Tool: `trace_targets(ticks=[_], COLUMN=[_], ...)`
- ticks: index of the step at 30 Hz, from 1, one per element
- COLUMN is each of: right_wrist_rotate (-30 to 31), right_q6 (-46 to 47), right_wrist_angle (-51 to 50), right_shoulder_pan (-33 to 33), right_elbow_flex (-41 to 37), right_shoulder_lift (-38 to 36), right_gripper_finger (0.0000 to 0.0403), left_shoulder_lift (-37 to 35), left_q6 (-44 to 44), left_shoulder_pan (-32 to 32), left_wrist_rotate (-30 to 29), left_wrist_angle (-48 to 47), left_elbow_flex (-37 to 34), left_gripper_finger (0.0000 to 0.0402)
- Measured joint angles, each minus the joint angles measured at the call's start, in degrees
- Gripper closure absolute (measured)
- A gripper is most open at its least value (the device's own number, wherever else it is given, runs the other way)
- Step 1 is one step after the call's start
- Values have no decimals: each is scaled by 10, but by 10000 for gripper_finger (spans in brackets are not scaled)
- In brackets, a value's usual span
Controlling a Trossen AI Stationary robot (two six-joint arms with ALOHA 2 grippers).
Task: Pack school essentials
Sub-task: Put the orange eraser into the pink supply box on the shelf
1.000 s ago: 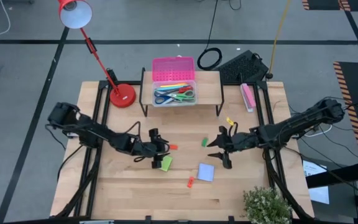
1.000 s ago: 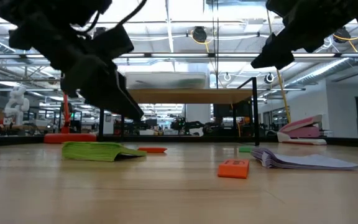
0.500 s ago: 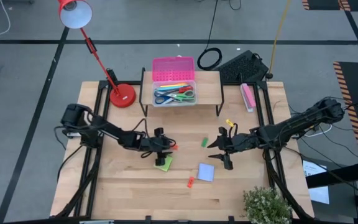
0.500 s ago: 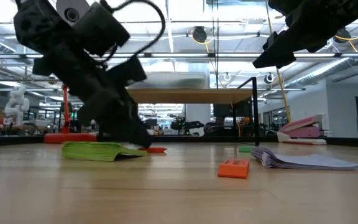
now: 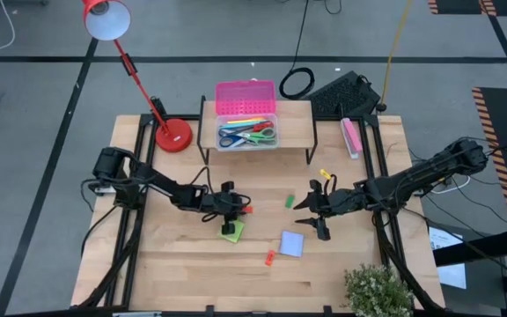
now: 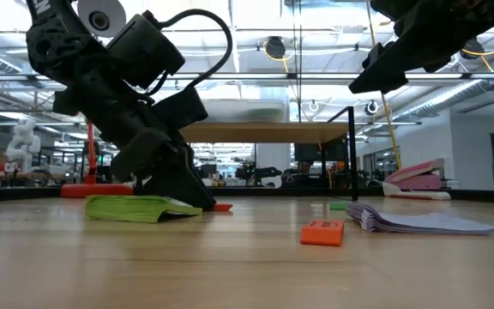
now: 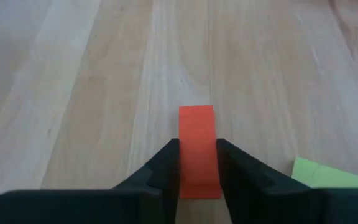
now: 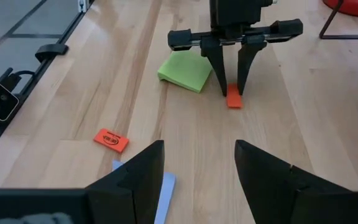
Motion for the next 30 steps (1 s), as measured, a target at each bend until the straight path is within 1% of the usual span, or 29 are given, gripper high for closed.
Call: trace_targets(ticks=[4,9,13,19,21,24,26,30], right_wrist_rotate=[0,0,0,0,0,0,0,0], right_q6=[0,0,0,0,0,0,0,1], right_wrist_angle=[0,0,0,-1,0,0,0,0], right_shoulder_pan=[0,0,0,0,0,0,0,0], right_elbow_flex=[0,0,0,0,0,0,0,0], right_shoulder_lift=[0,0,0,0,0,0,0,0], right_gripper_finger=[212,212,212,212,212,212,212,212], left_shoulder_lift=[0,-19,-57,-120,-136,-160,-173,-194], left_q6=[-7,-9,-9,-8,-6,8,19,41], left_shoulder_pan=[0,-1,0,-1,-1,-1,0,4], left_wrist_rotate=[-3,-18,-21,-21,-21,-21,-21,-26], left_wrist_angle=[0,-17,-21,-62,-60,-71,-79,-134], left_elbow_flex=[0,0,0,1,1,2,15,55], left_gripper_finger=[320,316,315,314,314,314,314,314])
